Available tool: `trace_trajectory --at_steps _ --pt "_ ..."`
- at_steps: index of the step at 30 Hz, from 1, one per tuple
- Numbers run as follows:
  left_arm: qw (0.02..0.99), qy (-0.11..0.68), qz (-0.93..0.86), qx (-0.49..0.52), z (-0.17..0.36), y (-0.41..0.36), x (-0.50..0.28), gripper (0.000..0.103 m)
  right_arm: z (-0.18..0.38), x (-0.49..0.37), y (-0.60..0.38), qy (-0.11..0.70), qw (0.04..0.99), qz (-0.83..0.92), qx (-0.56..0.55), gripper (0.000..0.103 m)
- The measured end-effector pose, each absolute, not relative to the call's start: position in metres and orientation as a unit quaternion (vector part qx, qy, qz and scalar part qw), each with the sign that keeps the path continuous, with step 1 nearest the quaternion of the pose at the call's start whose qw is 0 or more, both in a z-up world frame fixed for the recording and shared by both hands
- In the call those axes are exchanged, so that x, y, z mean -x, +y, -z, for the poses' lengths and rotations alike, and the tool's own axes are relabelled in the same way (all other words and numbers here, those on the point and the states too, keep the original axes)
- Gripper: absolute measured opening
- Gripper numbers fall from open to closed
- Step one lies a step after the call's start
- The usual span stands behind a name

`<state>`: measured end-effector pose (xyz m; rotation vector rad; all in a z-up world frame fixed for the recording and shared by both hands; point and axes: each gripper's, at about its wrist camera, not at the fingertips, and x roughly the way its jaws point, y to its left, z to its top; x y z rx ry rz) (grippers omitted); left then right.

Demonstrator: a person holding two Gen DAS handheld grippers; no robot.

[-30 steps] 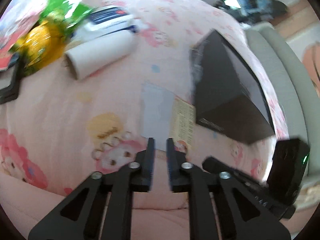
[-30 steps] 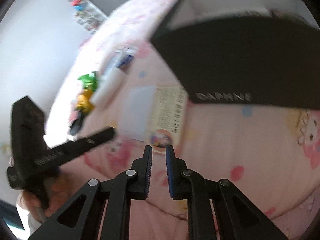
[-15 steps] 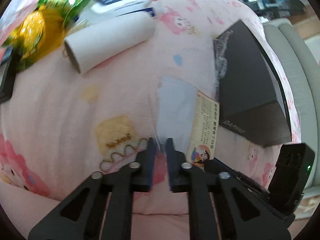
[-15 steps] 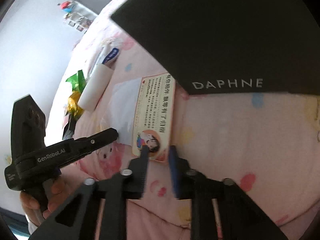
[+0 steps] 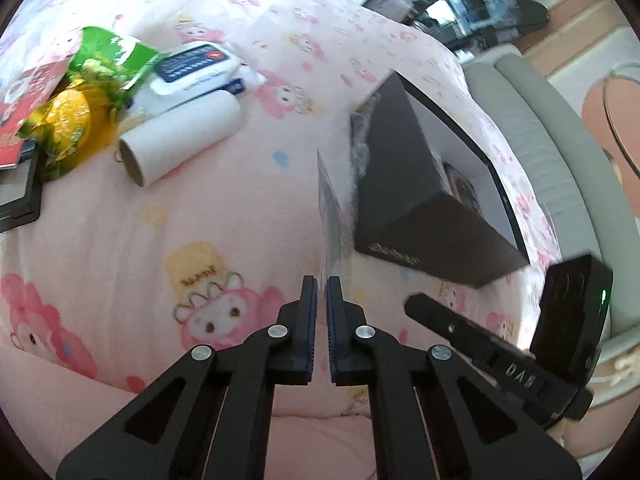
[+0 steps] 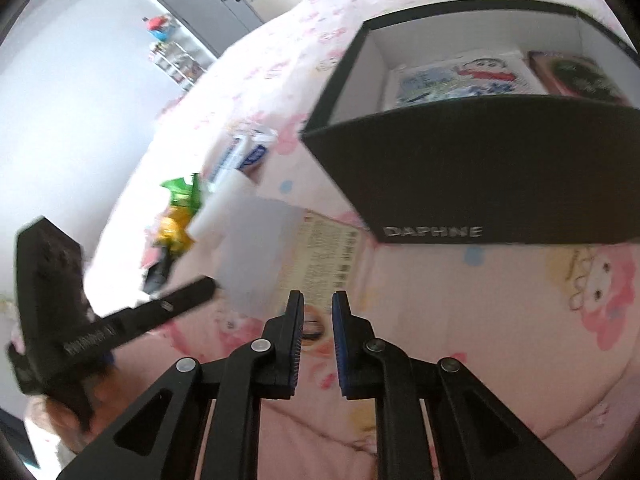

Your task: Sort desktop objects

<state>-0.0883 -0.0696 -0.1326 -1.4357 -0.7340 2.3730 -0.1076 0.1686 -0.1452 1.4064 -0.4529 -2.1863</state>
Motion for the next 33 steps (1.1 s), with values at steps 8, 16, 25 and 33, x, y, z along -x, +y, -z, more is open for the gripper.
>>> trace_trajectory --at_steps 8,16,25,33 --pt "0.127 -0.159 -0.878 0.433 0.072 -0.047 0.08 0.003 0.14 0.106 0.161 -0.186 0.292 0.784 -0.516 0.014" --pt "0.195 -0.132 -0.859 0.455 0.083 -0.011 0.078 0.003 0.132 0.112 0.182 -0.203 0.254 0.795 -0.512 0.014" --pt "0.284 -0.195 -0.807 0.48 0.109 0.02 0.085 0.003 0.126 0.103 0.211 -0.206 0.208 0.807 -0.513 0.024" --pt "0.316 -0.224 -0.771 0.506 0.131 0.028 0.091 0.003 0.127 0.111 0.235 -0.232 0.189 0.808 -0.507 0.024"
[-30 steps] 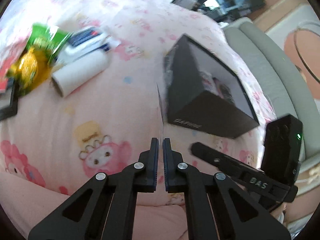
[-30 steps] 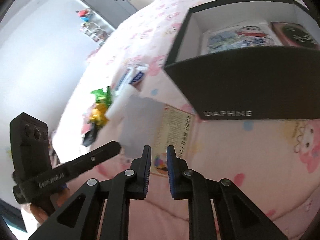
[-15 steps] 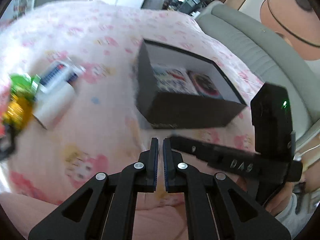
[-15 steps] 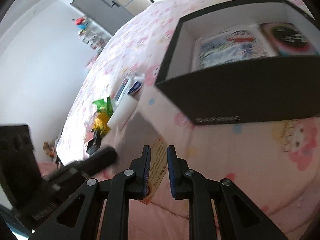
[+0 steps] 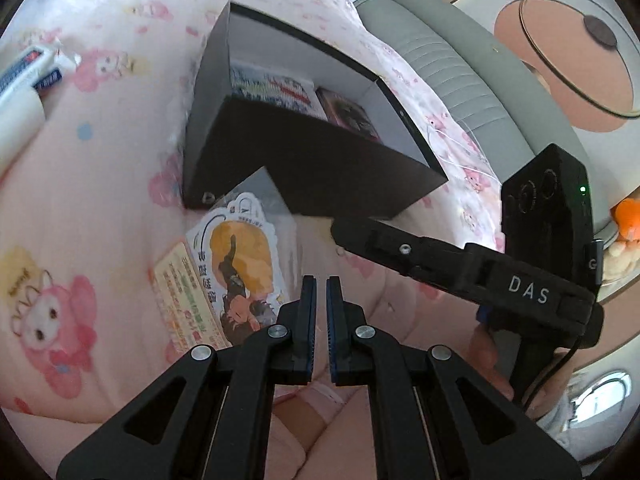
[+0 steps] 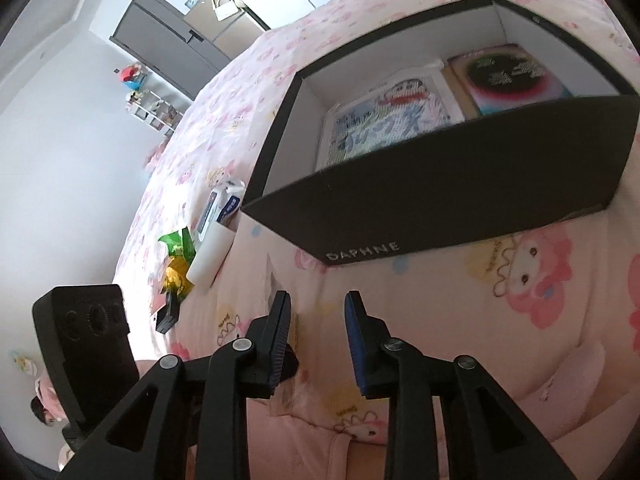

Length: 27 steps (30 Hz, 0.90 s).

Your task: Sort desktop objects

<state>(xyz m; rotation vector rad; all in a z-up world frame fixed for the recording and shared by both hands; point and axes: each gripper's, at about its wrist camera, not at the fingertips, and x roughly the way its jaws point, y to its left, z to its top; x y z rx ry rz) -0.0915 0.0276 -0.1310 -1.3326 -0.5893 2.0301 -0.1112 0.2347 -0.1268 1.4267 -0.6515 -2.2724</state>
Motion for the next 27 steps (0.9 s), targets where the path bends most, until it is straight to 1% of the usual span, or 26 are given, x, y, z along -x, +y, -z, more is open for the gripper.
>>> trace_trajectory --at_steps 4,6,11,16,18,20,21,22,27 --pt "0.321 -0.236 -0.761 0.512 0.136 0.023 0.092 0.003 0.136 0.113 0.225 -0.233 0.207 0.791 -0.526 0.025" --pt "0.325 -0.238 -0.756 0.516 0.139 0.023 0.093 0.003 0.139 0.114 0.221 -0.237 0.217 0.784 -0.531 0.028" --pt "0.331 -0.22 -0.751 0.528 0.145 0.035 0.089 0.003 0.147 0.116 0.217 -0.238 0.225 0.775 -0.541 0.028" --pt "0.332 -0.226 -0.741 0.539 0.146 0.033 0.088 0.006 0.158 0.116 0.207 -0.222 0.221 0.766 -0.561 0.028" --pt "0.332 -0.222 -0.738 0.544 0.144 0.031 0.086 0.007 0.162 0.117 0.206 -0.22 0.21 0.768 -0.563 0.022" --pt "0.33 -0.213 -0.742 0.543 0.14 0.029 0.083 0.01 0.163 0.117 0.207 -0.214 0.197 0.774 -0.563 0.018" --pt "0.321 -0.206 -0.748 0.543 0.138 0.026 0.082 0.025 0.163 0.116 0.207 -0.211 0.19 0.776 -0.563 0.016" --pt "0.307 -0.198 -0.756 0.543 0.135 0.022 0.08 0.036 0.164 0.116 0.207 -0.207 0.184 0.779 -0.563 0.016" --pt "0.244 -0.222 -0.767 0.55 0.138 -0.011 0.083 0.038 0.168 0.116 0.208 -0.211 0.175 0.776 -0.568 0.016"
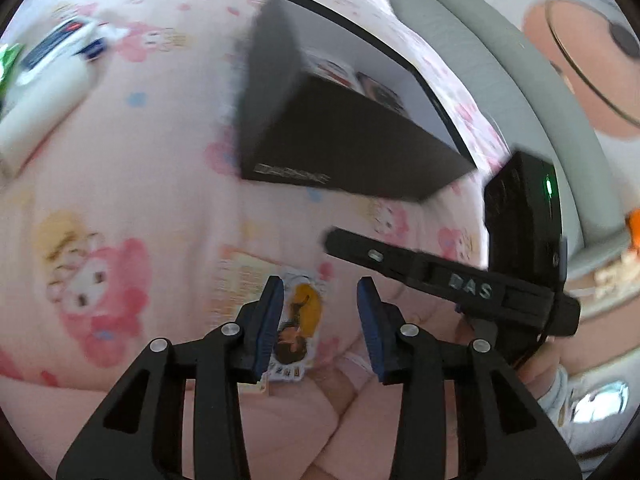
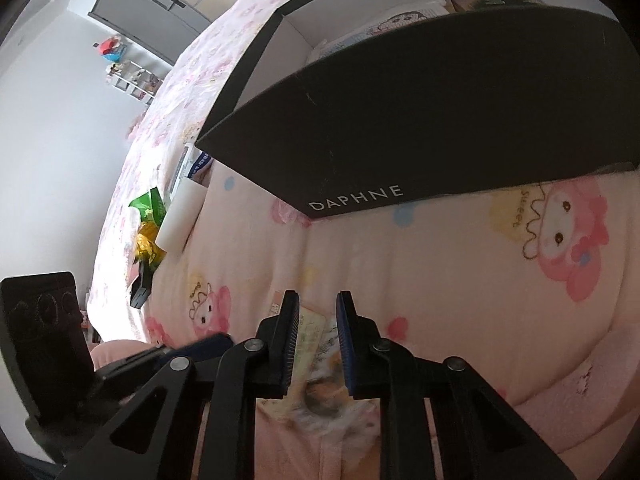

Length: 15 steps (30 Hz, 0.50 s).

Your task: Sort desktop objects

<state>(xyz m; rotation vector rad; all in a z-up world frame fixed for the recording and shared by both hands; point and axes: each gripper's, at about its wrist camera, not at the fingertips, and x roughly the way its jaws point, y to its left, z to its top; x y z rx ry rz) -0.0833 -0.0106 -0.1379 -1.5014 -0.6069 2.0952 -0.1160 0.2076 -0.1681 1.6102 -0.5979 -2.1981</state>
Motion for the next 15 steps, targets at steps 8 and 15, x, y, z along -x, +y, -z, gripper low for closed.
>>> trace_trajectory --at_steps 8,15 --pt "0.15 -0.17 -0.753 0.618 0.173 -0.014 0.095 0.038 0.193 0.104 0.196 -0.211 0.146 0.733 -0.629 0.029" --pt "0.156 -0.167 -0.726 0.648 0.193 -0.009 0.095 0.032 0.193 0.101 0.197 -0.194 0.115 0.751 -0.62 0.029"
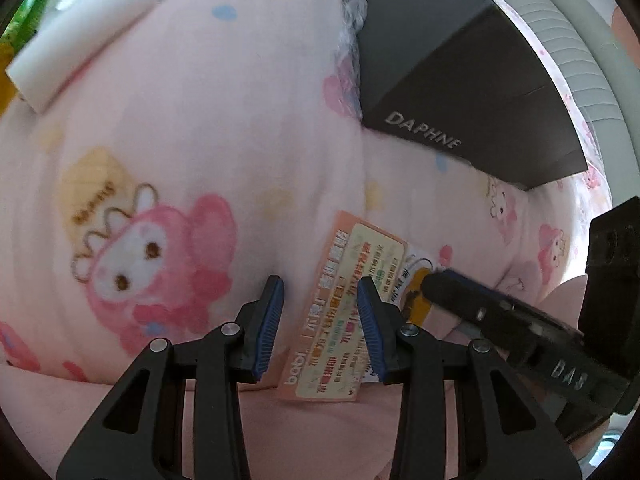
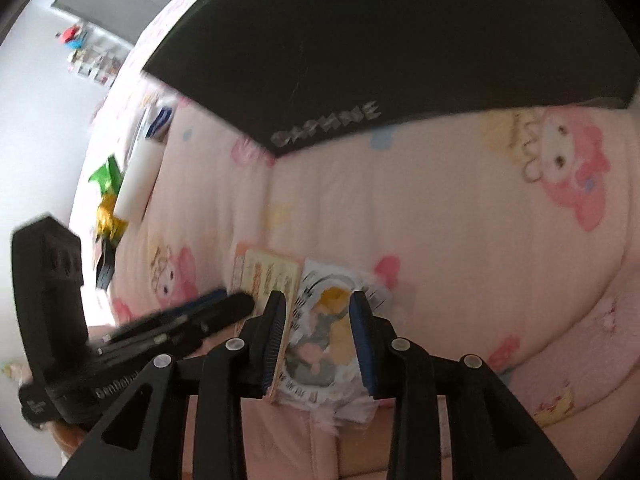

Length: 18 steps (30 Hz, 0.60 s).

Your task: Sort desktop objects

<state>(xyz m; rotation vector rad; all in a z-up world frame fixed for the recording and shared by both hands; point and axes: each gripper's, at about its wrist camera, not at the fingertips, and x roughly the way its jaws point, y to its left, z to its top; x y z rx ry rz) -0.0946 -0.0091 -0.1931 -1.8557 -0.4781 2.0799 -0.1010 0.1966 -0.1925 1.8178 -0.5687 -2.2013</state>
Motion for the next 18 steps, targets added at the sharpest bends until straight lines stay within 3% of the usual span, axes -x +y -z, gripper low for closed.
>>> trace_trajectory --at_steps 1,5,13,18 --pt "0.158 -0.169 -0.727 0.646 0.193 -0.01 0.094 0.021 0.192 0.101 0.2 -0.197 0.107 0.753 -0.619 0.029" --pt "0.178 -0.199 -0.732 0.627 0.186 -0.016 0.089 0.007 0.194 0.102 0.204 -0.203 0.098 0.752 -0.619 0.029" --pt "0.16 -0.233 -0.777 0.563 0.16 -0.045 0.079 0.003 0.19 0.1 0.215 -0.221 0.084 0.759 -0.607 0.029" --pt "0.116 -0.236 -0.803 0.535 0.151 -0.058 0.094 0.003 0.193 0.1 0.212 -0.219 0.094 0.753 -0.614 0.036"
